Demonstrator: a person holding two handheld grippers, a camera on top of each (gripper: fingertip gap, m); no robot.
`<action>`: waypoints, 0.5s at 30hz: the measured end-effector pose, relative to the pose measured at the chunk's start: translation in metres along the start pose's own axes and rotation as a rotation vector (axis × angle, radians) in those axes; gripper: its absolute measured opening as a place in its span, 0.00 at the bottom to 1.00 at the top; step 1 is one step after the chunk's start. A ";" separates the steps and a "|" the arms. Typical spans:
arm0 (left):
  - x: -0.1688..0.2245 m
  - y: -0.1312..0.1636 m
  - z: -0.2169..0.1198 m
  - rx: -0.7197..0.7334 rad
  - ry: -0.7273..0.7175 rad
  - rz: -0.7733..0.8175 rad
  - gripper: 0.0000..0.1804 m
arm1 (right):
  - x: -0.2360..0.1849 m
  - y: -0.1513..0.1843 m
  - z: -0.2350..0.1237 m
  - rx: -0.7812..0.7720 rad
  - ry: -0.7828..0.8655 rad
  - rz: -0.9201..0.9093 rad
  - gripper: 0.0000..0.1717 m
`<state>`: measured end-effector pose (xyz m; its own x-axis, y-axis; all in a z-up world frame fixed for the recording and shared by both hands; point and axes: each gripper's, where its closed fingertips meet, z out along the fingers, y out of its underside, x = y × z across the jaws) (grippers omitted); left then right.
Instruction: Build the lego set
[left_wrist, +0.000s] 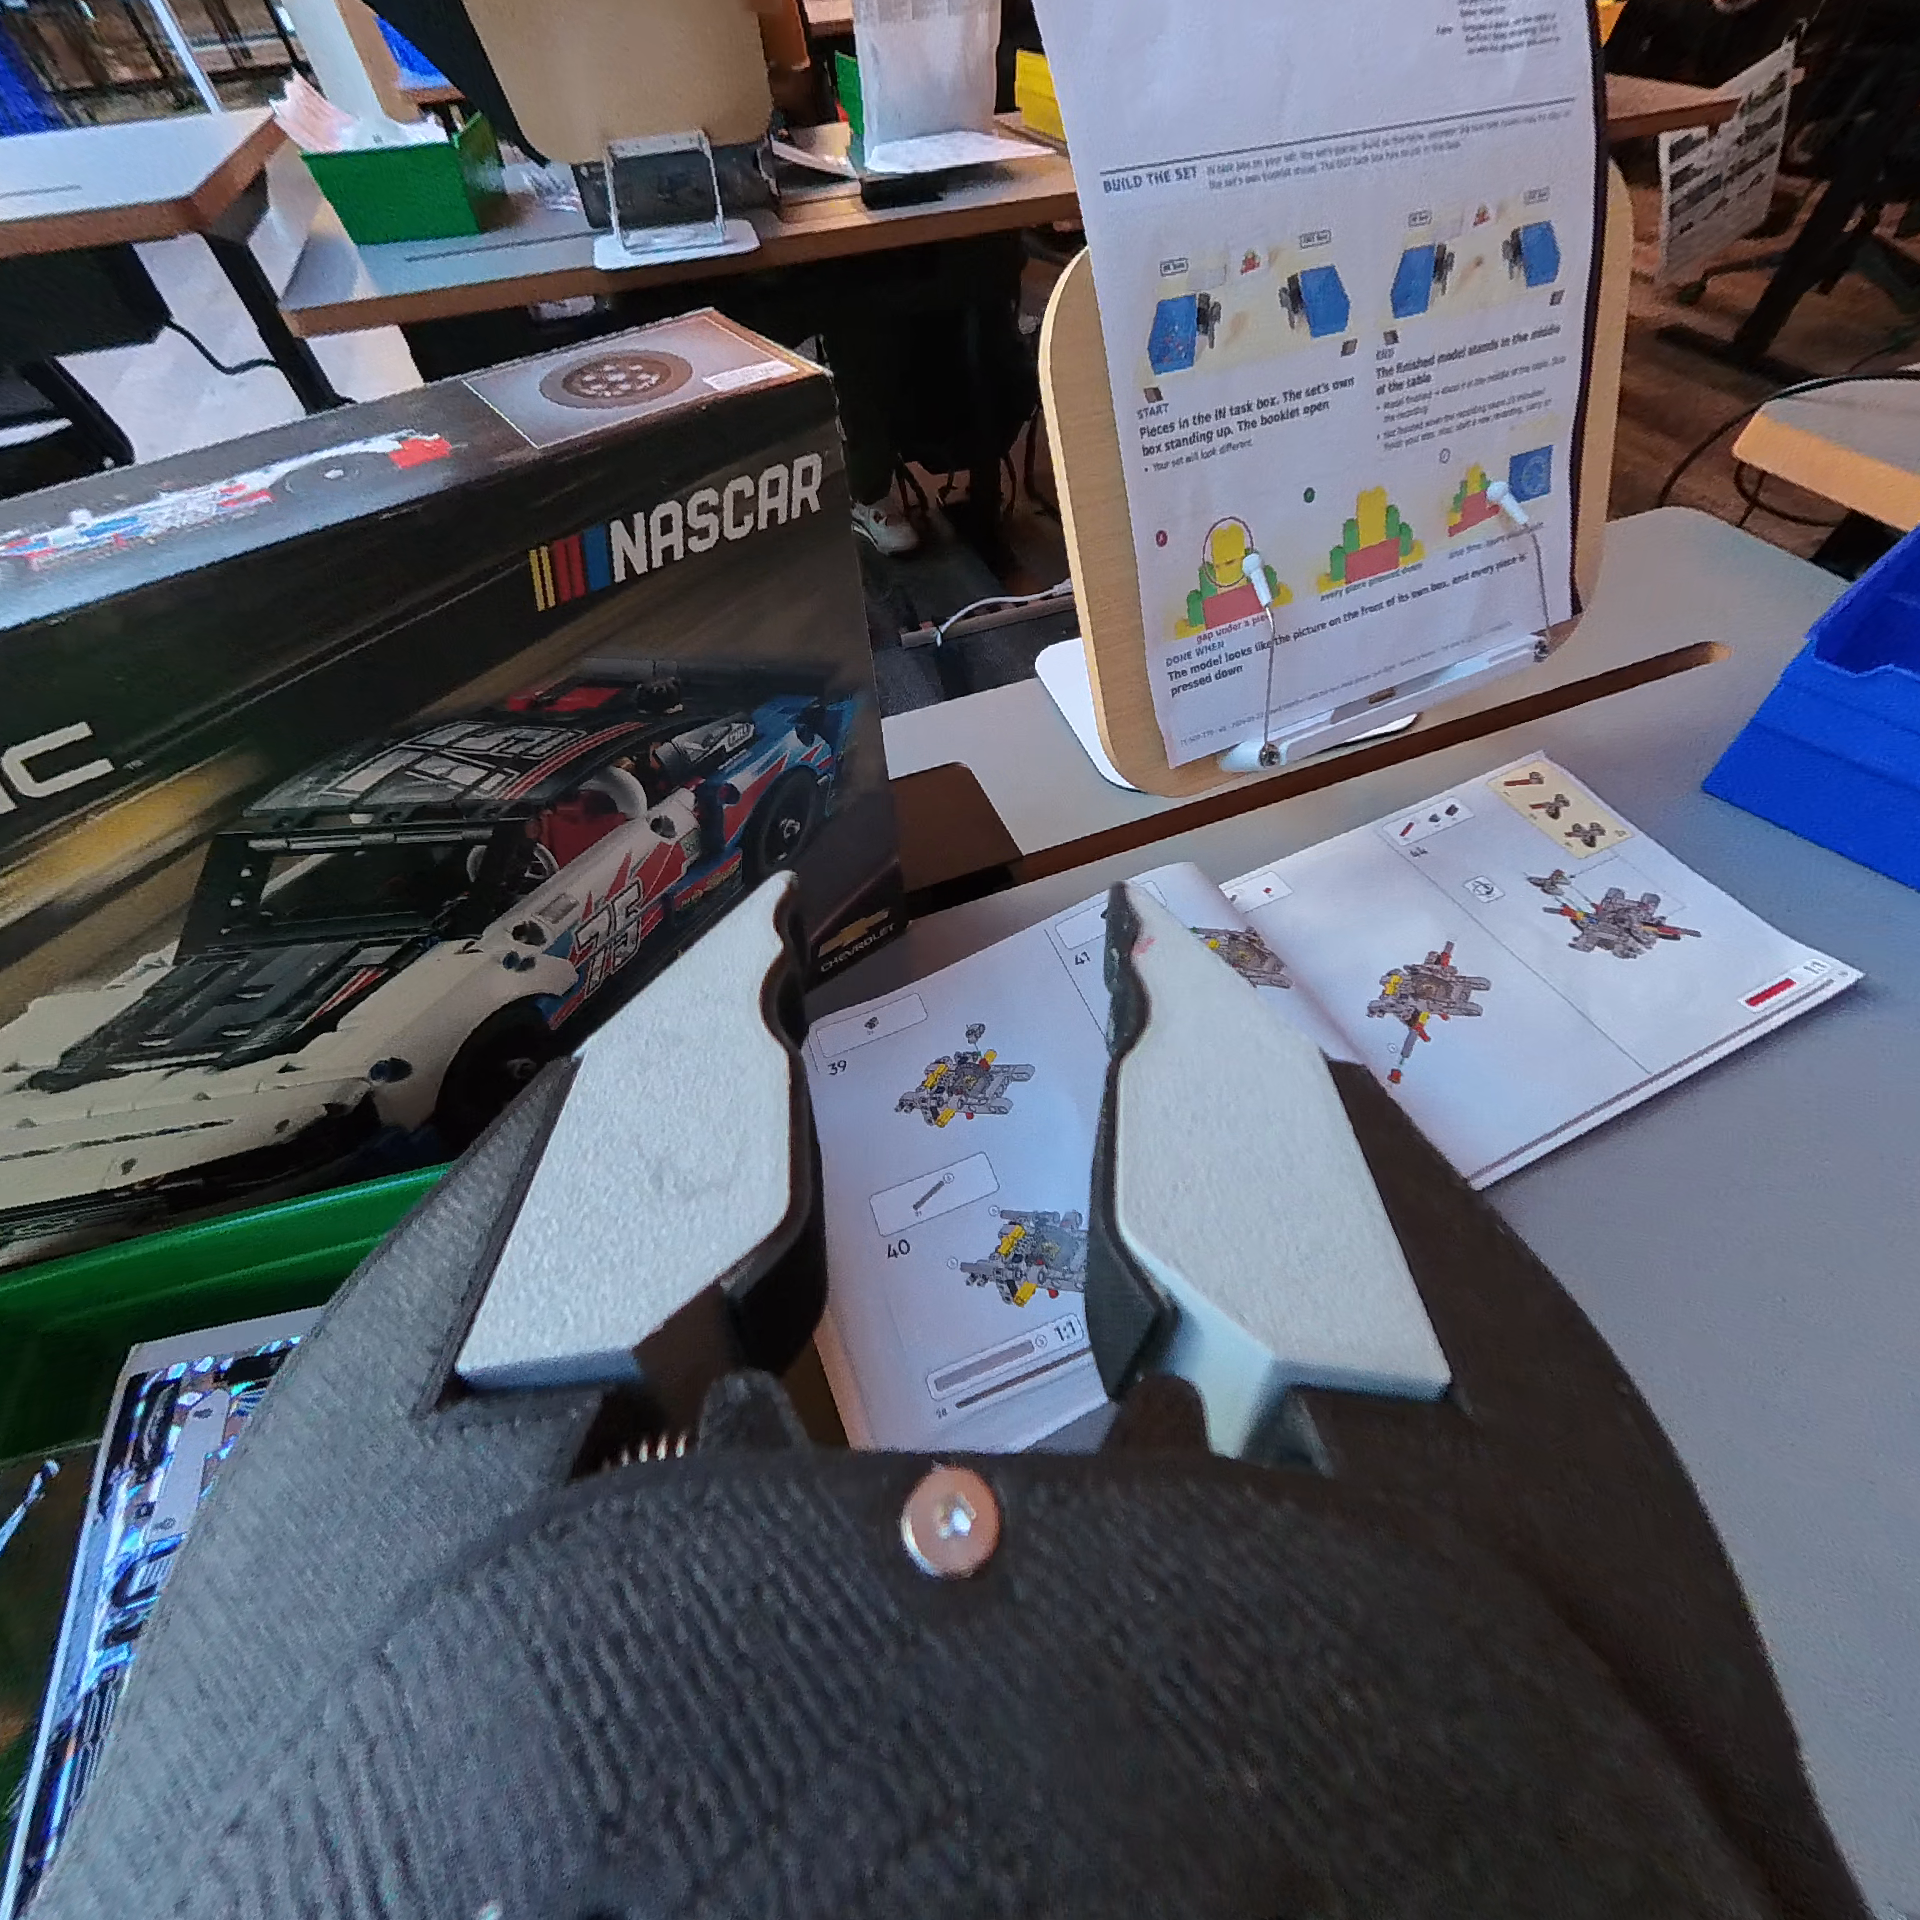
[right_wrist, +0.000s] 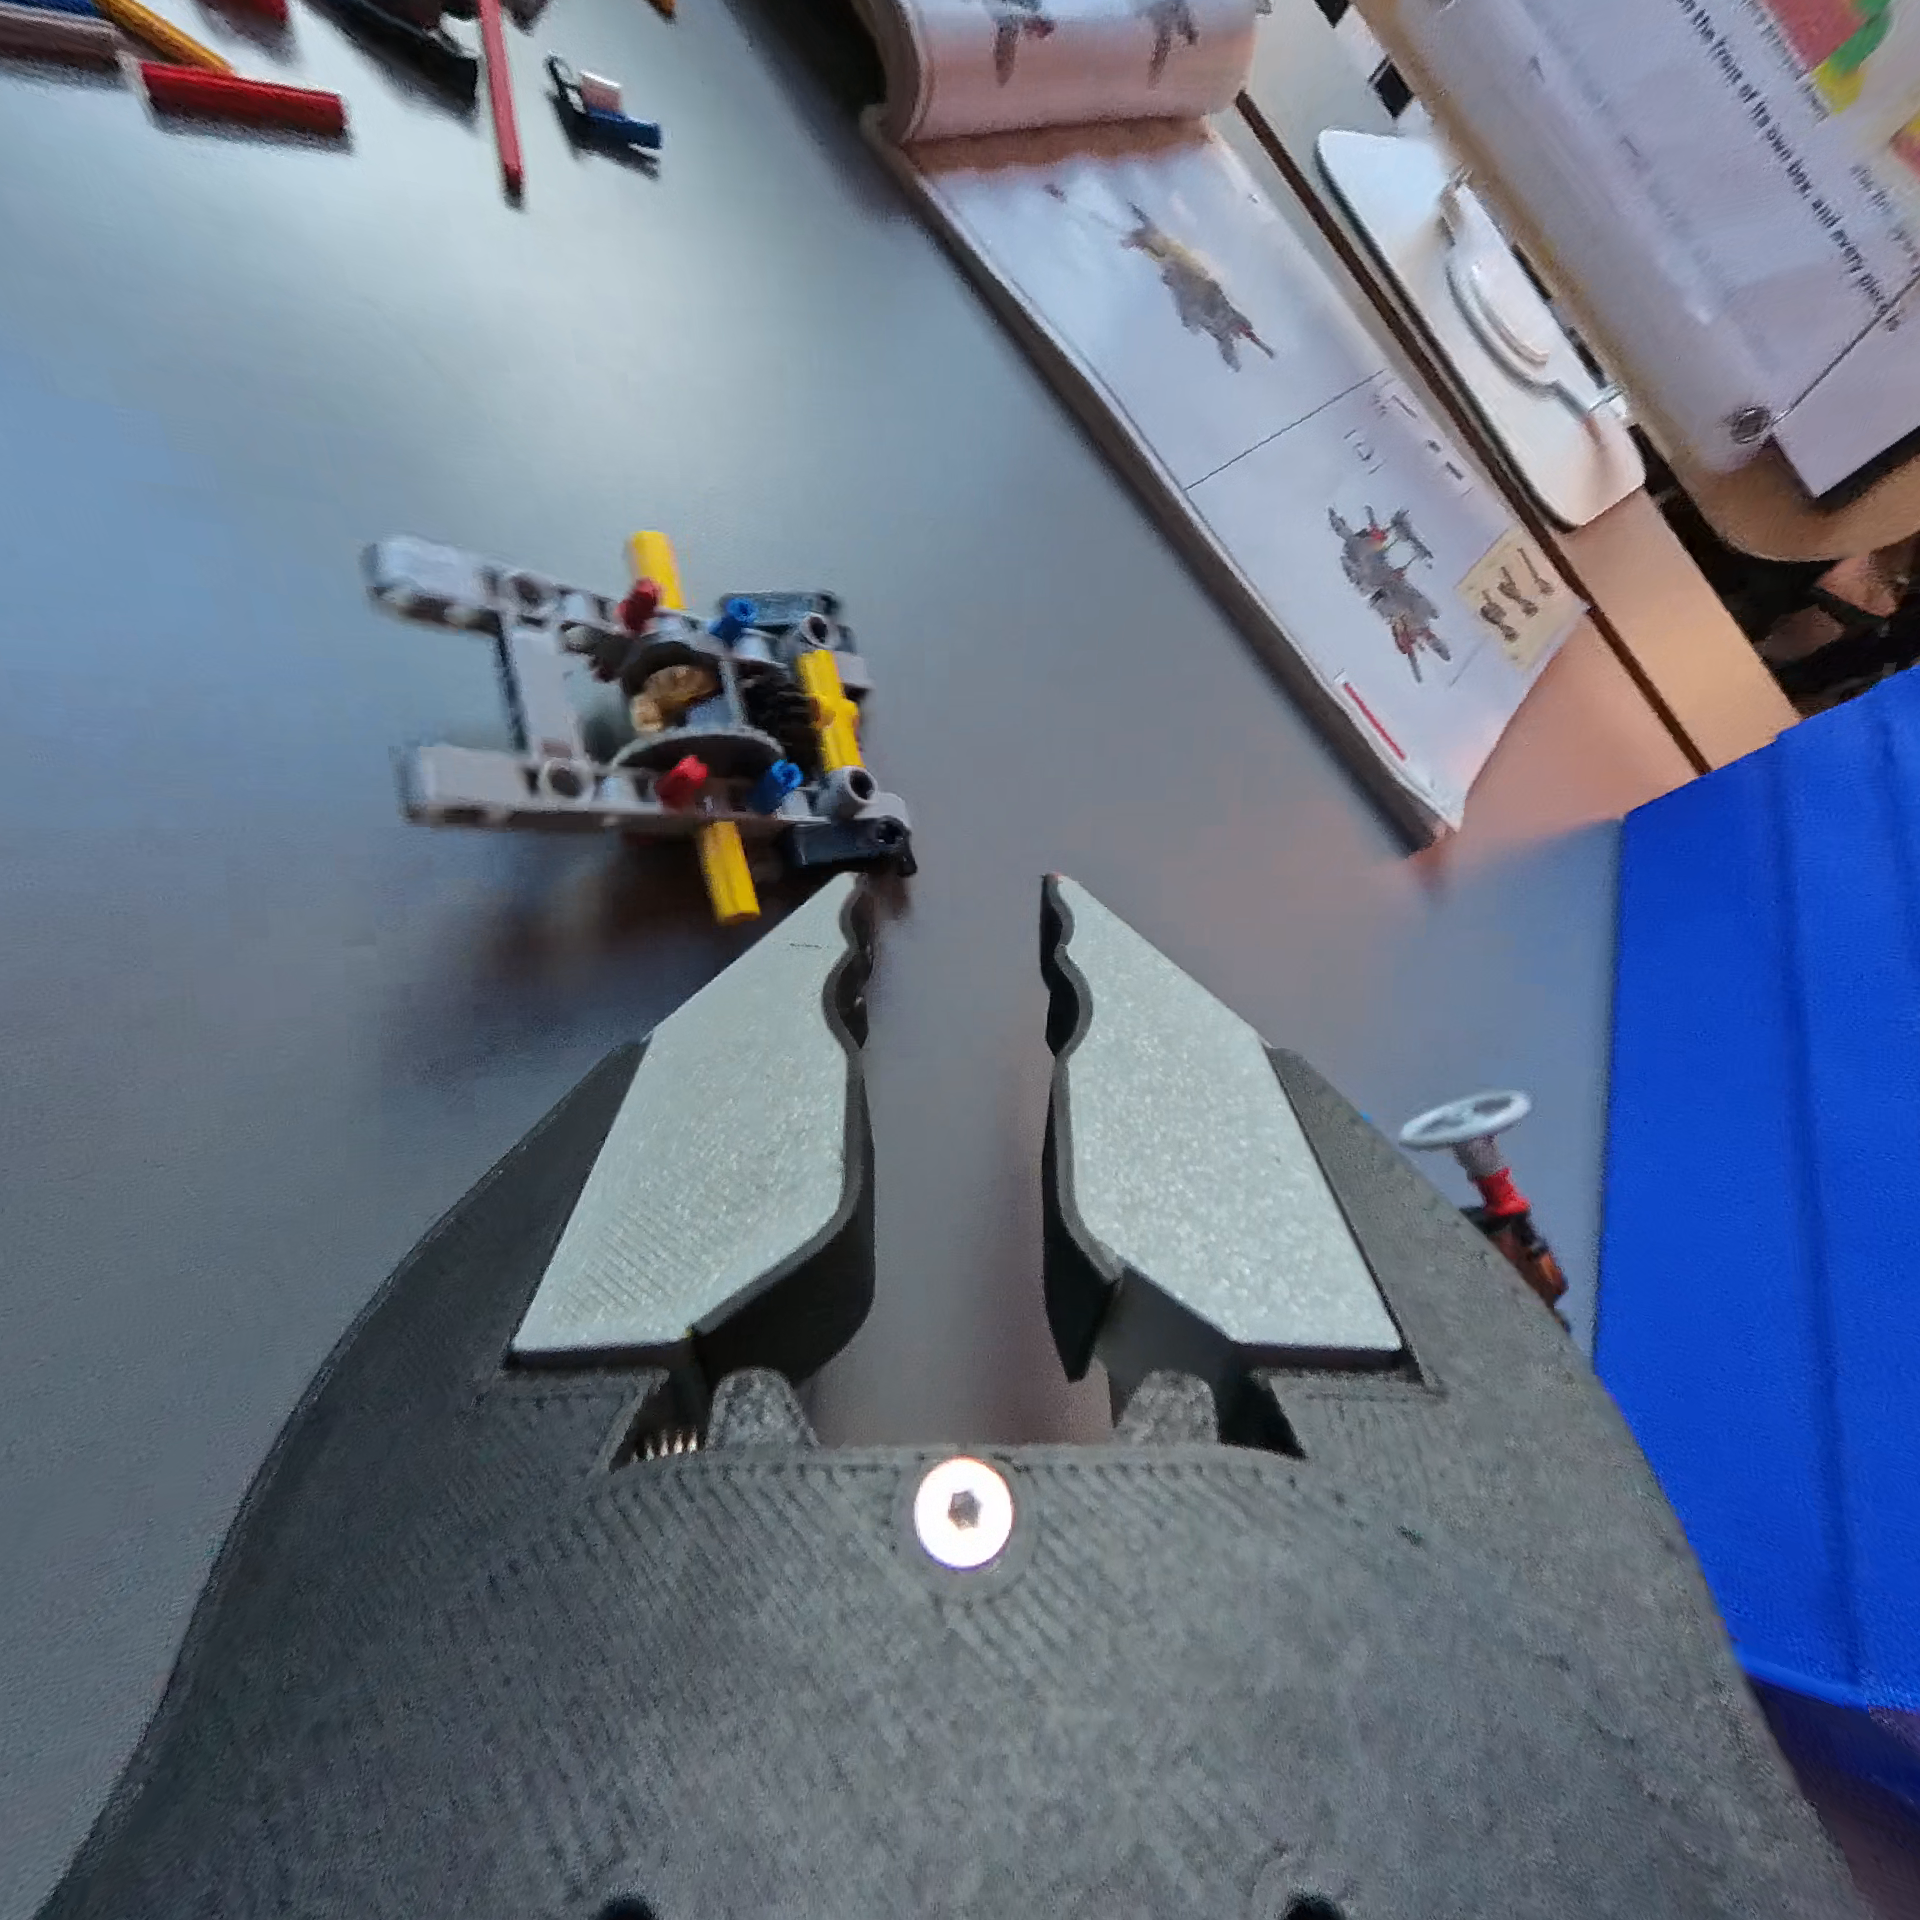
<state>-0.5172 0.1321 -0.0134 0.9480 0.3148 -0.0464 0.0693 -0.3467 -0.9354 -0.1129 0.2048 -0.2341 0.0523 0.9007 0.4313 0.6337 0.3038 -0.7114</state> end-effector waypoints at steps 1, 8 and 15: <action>0.000 -0.001 0.000 0.007 0.004 -0.006 0.30 | 0.004 -0.001 0.006 -0.009 0.011 -0.006 0.17; -0.006 -0.004 -0.003 0.037 0.036 -0.056 0.30 | 0.019 -0.020 0.045 -0.022 0.009 -0.006 0.18; -0.002 -0.008 -0.001 0.061 0.076 -0.099 0.31 | 0.033 -0.039 0.067 0.022 0.033 -0.011 0.17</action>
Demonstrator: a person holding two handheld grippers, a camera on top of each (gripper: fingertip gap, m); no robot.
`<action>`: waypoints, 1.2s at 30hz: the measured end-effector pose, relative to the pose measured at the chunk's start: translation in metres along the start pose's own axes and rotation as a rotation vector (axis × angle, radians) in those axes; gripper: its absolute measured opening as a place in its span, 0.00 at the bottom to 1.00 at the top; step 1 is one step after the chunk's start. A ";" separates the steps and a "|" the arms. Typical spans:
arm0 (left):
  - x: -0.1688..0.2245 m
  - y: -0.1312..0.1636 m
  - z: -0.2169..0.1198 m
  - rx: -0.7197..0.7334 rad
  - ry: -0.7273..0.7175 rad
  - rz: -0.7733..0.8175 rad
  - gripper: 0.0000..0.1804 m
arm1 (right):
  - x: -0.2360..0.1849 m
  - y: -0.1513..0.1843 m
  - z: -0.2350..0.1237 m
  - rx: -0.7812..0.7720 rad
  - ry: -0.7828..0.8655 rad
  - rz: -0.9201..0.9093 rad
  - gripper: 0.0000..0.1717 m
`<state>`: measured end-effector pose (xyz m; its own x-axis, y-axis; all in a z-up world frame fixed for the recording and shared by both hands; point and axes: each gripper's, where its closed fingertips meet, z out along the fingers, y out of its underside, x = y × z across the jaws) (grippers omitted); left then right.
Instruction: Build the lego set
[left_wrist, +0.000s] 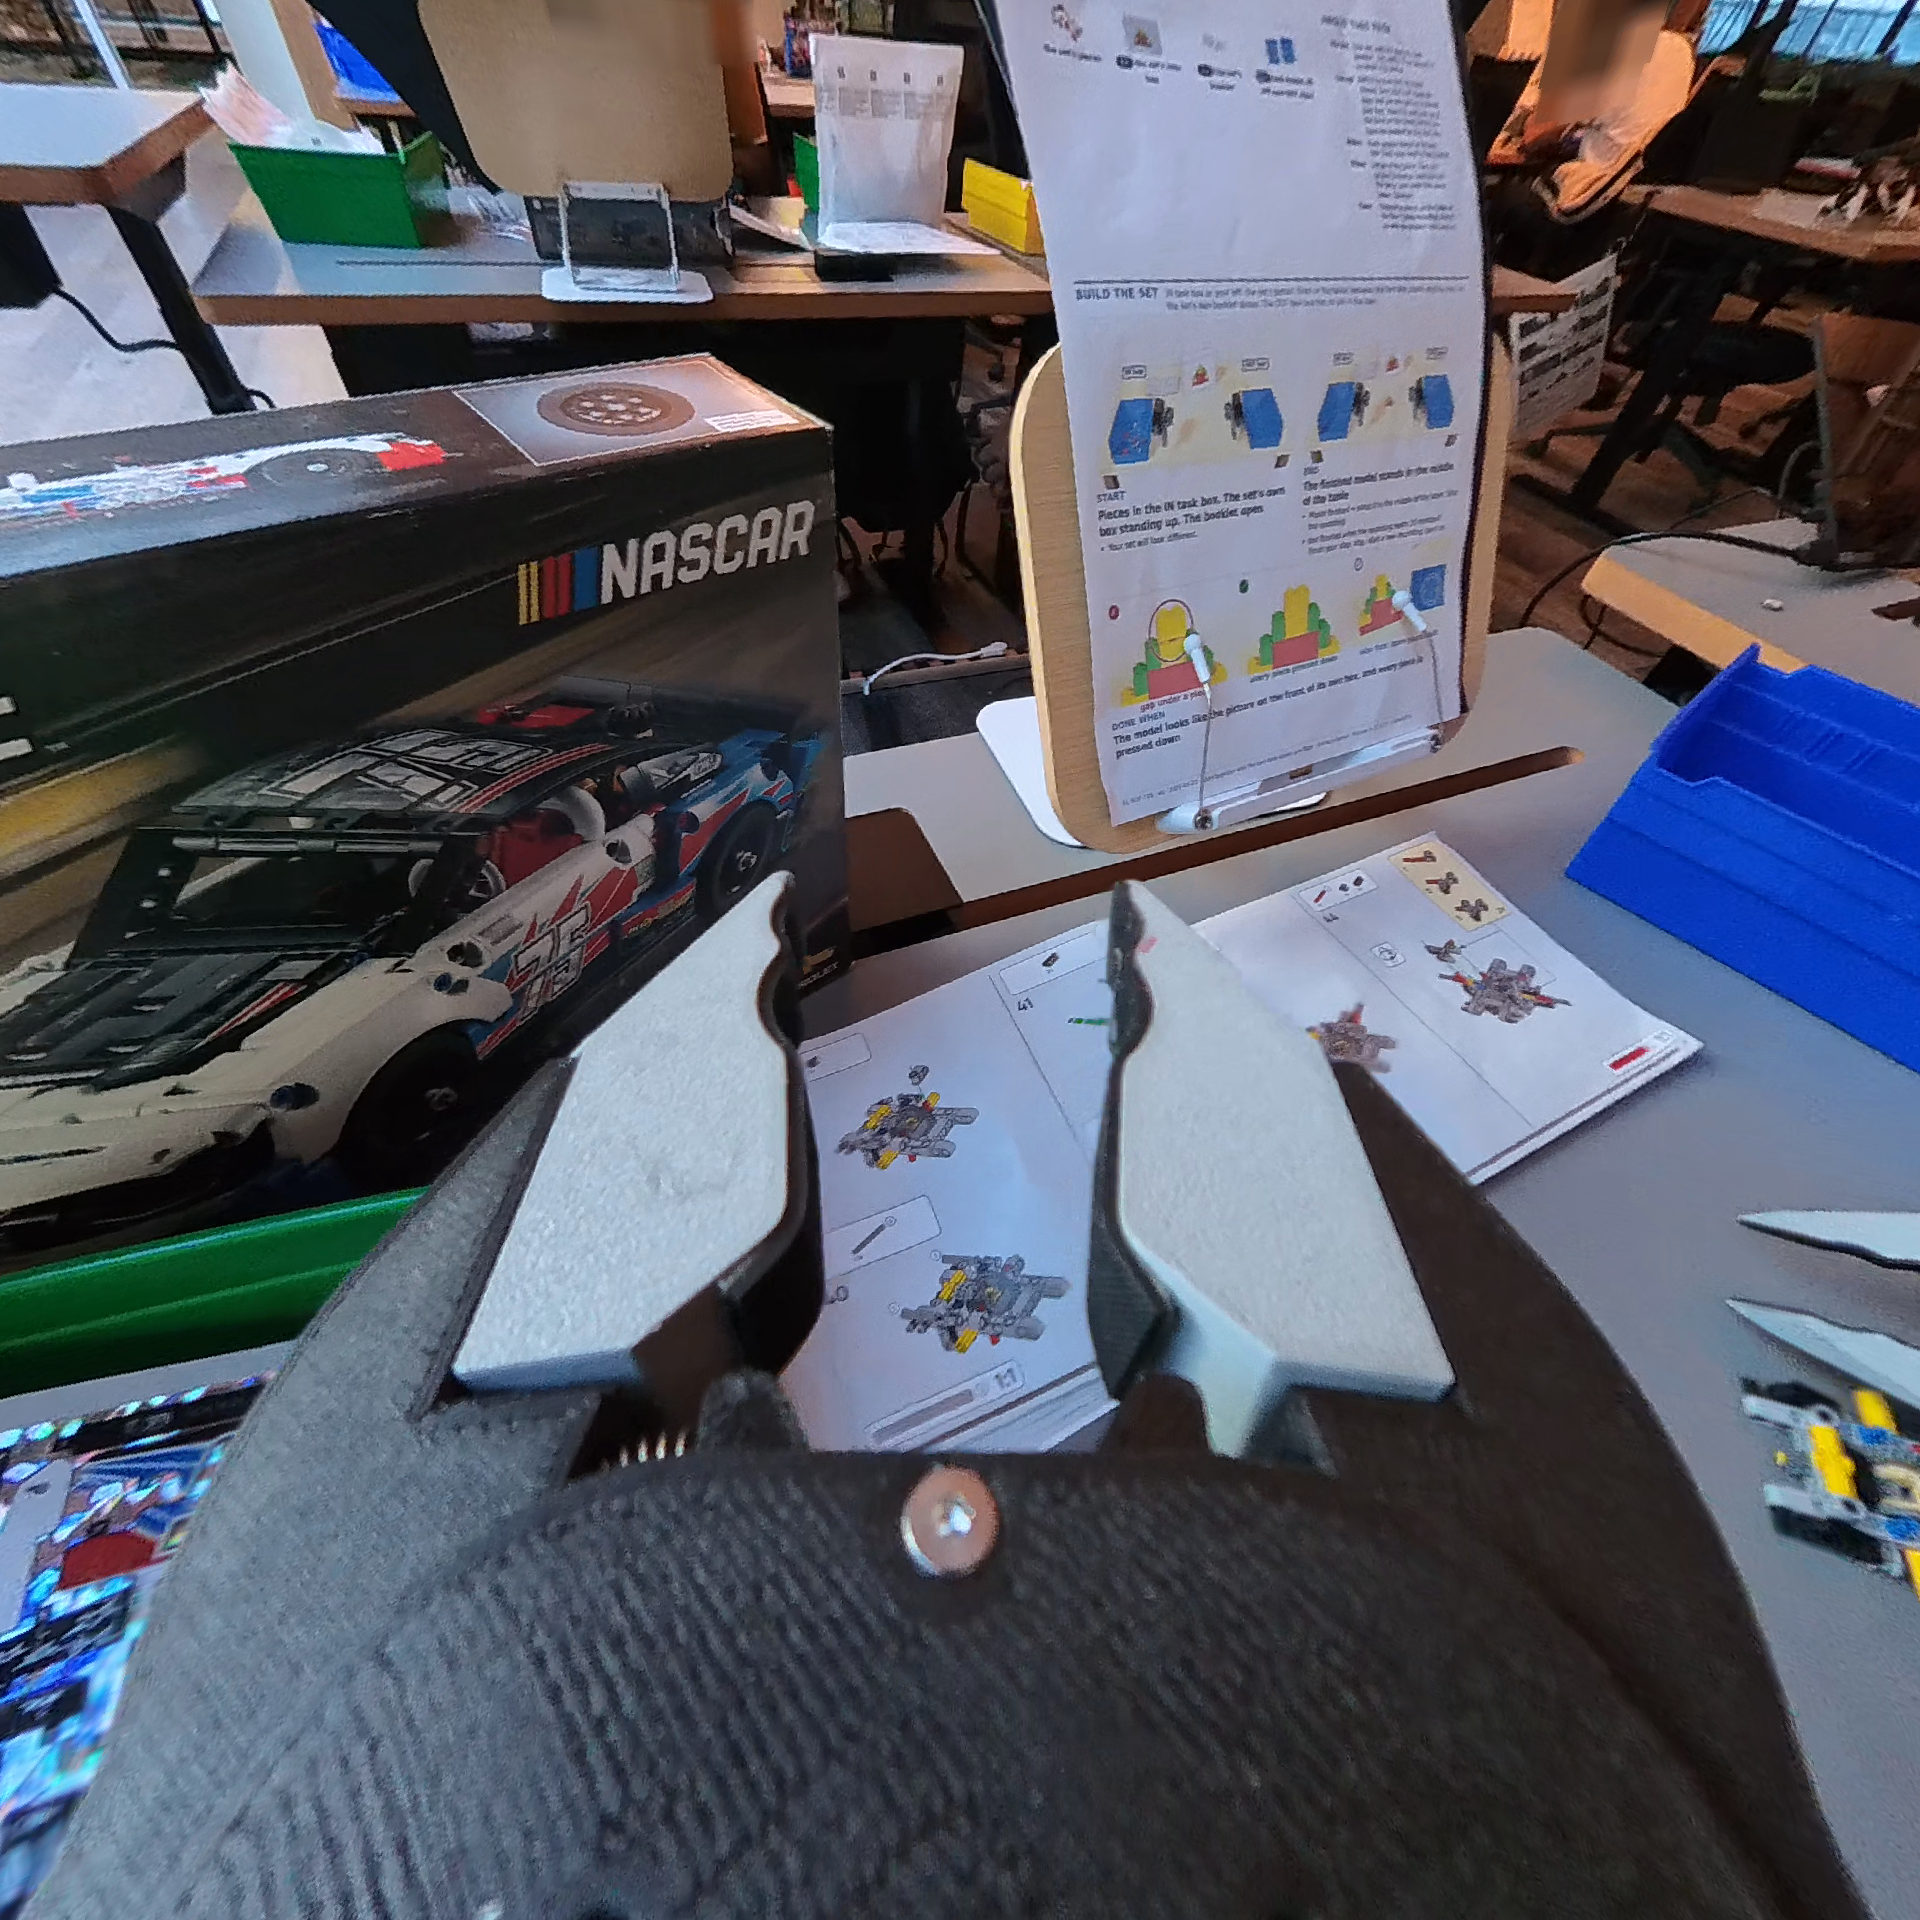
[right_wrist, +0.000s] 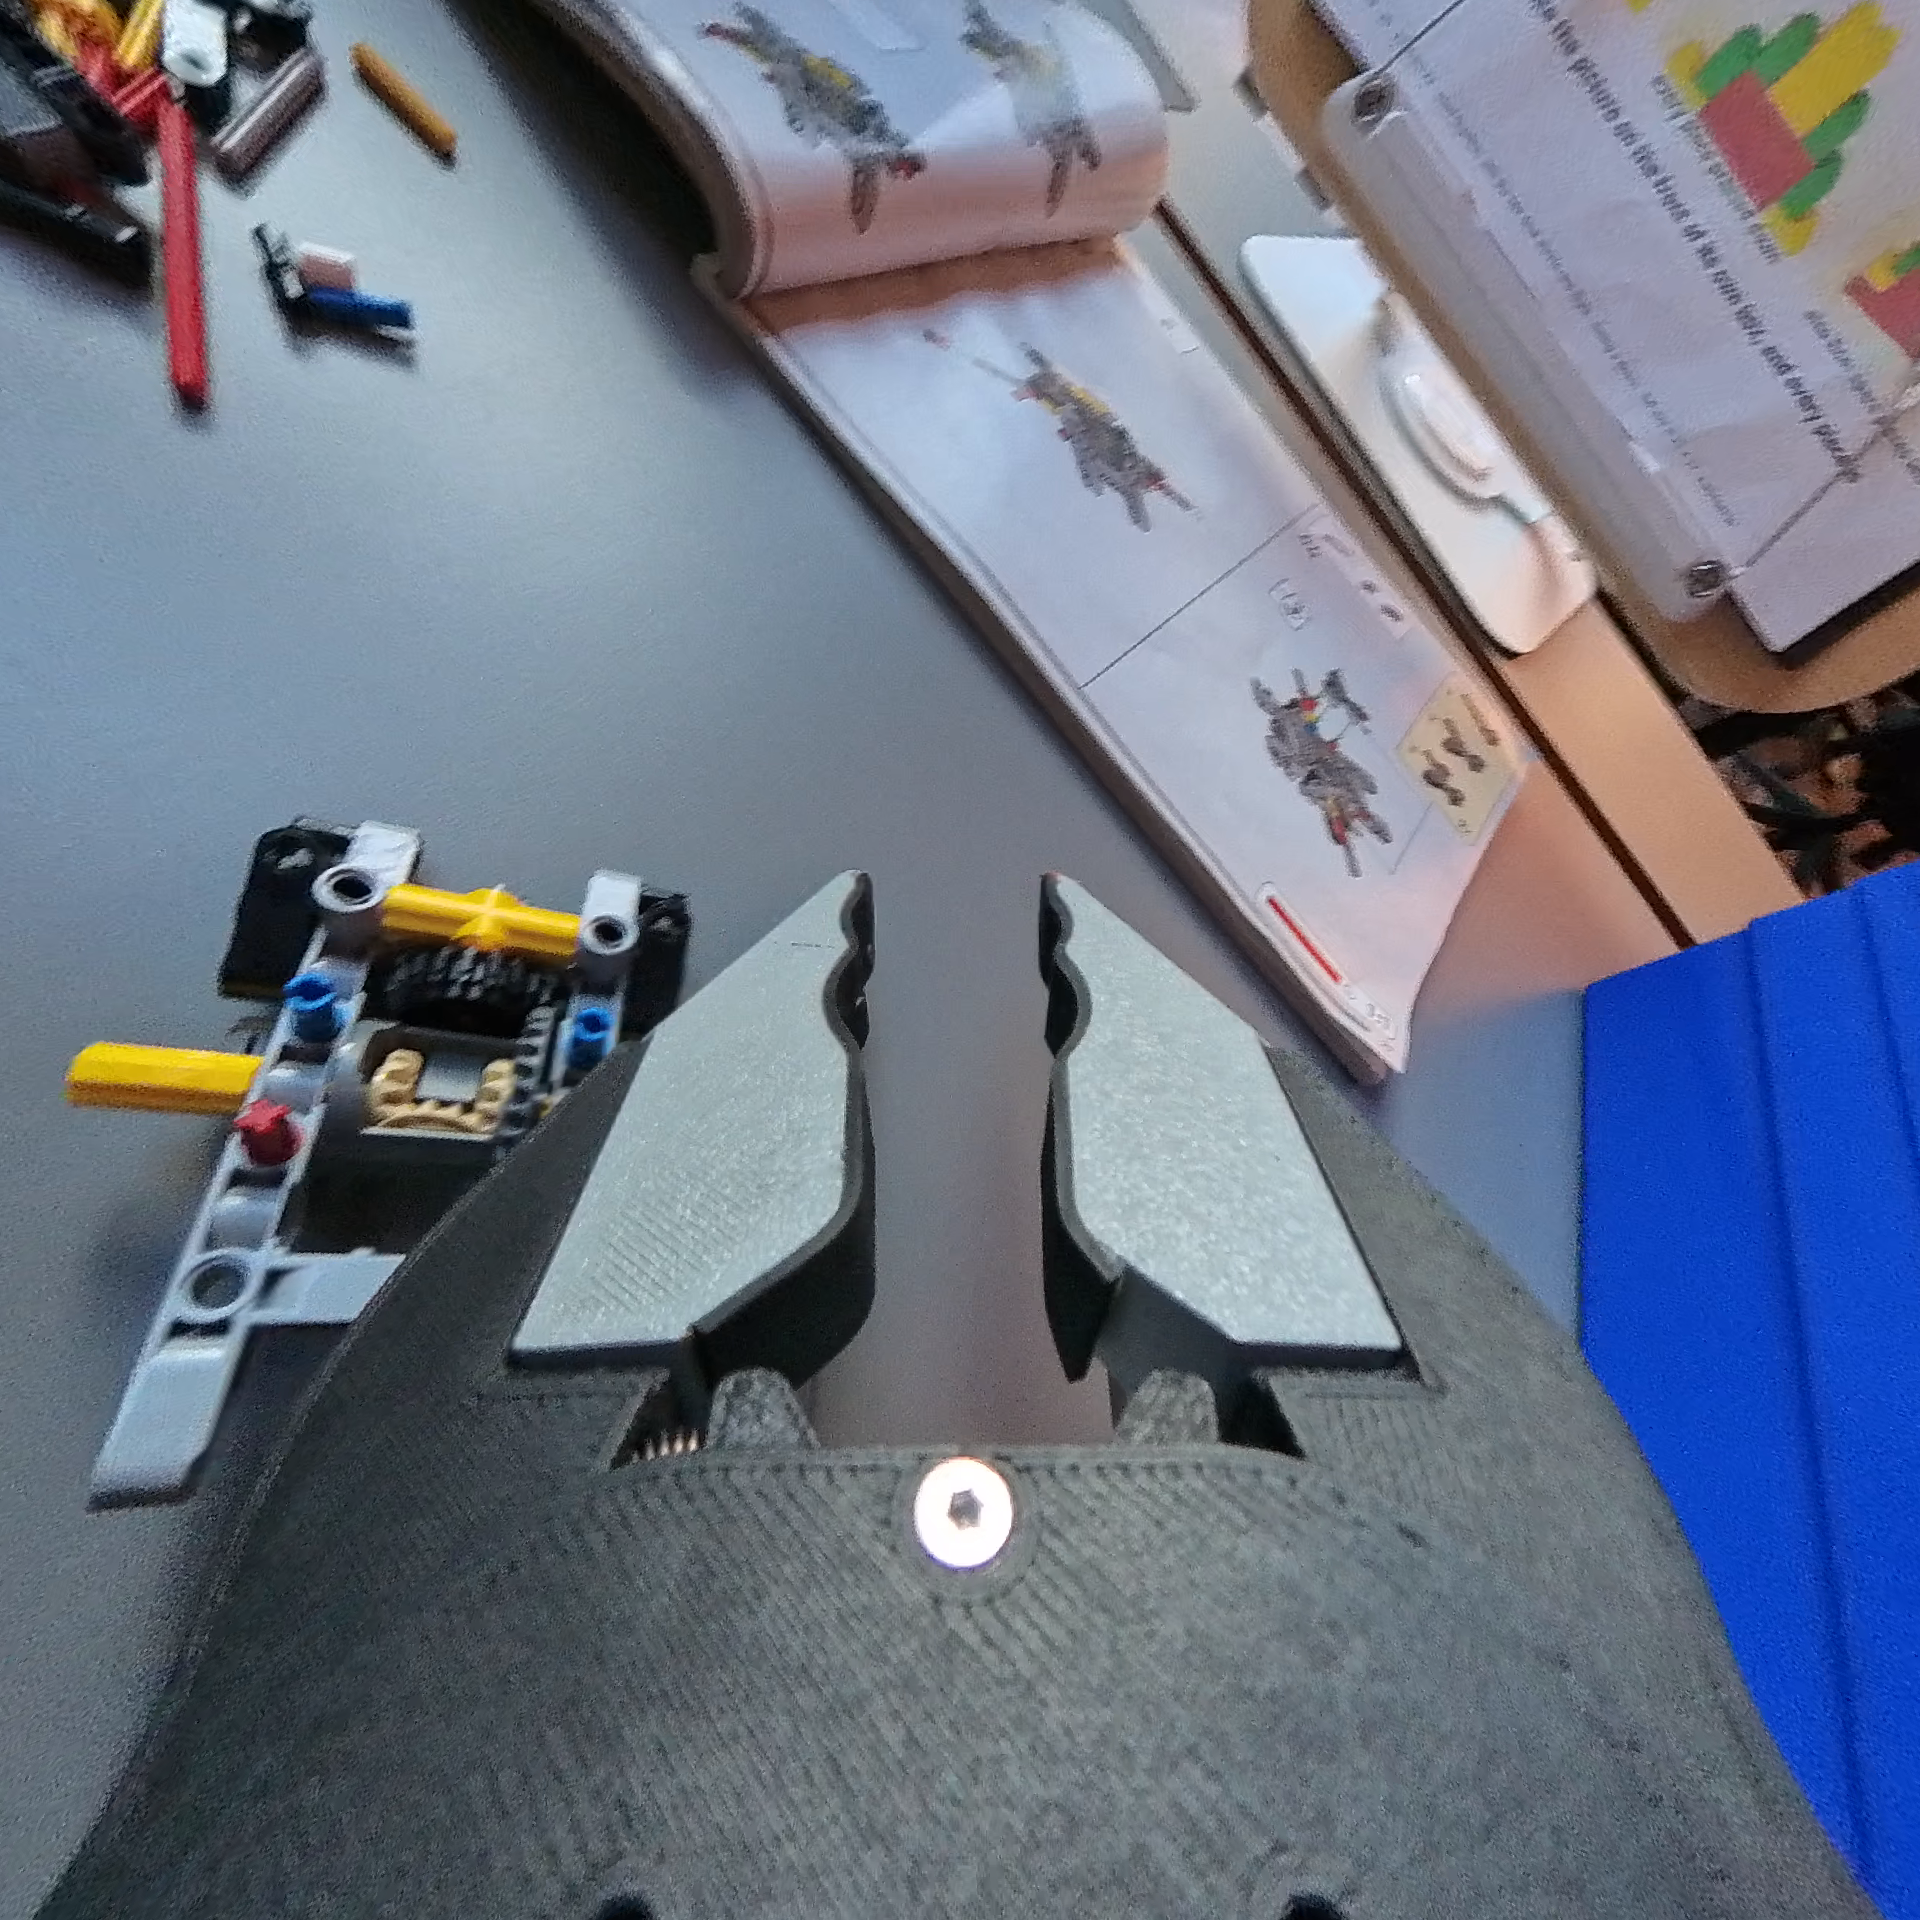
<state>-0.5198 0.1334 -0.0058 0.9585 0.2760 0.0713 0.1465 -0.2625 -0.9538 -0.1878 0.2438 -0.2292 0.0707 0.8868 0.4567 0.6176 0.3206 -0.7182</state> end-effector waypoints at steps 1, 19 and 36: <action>0.002 -0.001 0.001 0.009 0.013 -0.014 0.32 | 0.006 -0.003 -0.001 0.026 0.027 0.011 0.17; 0.039 0.009 0.024 -0.063 0.088 0.031 0.33 | 0.016 -0.031 -0.018 0.230 0.059 0.106 0.18; 0.070 0.046 0.029 -0.267 0.180 0.231 0.31 | 0.024 -0.033 -0.020 0.269 0.026 0.195 0.22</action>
